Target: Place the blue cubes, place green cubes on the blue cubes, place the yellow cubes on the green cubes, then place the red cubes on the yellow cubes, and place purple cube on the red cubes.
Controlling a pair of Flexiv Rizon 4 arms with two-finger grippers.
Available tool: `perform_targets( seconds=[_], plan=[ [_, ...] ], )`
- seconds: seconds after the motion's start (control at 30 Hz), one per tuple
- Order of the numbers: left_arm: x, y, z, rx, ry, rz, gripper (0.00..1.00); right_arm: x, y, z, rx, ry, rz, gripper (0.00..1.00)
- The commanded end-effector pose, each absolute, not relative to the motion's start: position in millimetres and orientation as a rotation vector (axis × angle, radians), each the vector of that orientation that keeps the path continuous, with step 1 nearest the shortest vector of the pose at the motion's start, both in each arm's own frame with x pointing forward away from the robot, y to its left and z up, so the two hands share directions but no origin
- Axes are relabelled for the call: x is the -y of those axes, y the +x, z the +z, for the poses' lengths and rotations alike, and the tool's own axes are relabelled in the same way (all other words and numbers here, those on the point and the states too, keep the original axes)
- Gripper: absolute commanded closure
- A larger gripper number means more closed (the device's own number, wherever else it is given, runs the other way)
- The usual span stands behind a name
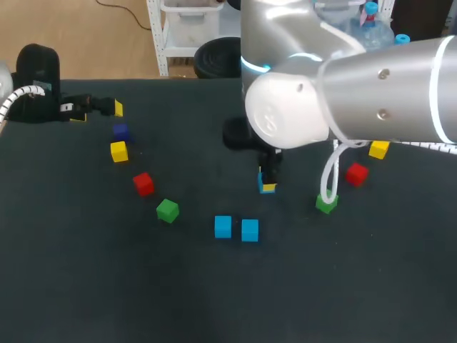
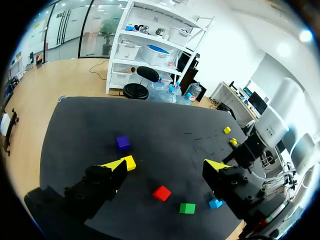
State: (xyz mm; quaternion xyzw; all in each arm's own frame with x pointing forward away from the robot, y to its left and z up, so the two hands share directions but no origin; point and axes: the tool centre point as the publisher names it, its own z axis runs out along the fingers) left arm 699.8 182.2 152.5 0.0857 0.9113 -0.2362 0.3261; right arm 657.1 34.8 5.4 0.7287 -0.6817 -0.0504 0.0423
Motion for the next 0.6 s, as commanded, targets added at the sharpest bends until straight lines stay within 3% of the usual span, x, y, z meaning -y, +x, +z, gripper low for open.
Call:
perform_targets(
  seconds=[0.03,0.6],
  plan=[
    [-184.2,699.6,151.0,-2.379,0.23,-0.631,0.0,-34.6,662.1,1.4,2.093,2.219,-0.163,1.0],
    [-184.2,699.6,151.0,-2.379,0.23,-0.631,0.0,-36.0,670.7,-5.6,2.092,2.191,-0.129,1.0]
  ],
)
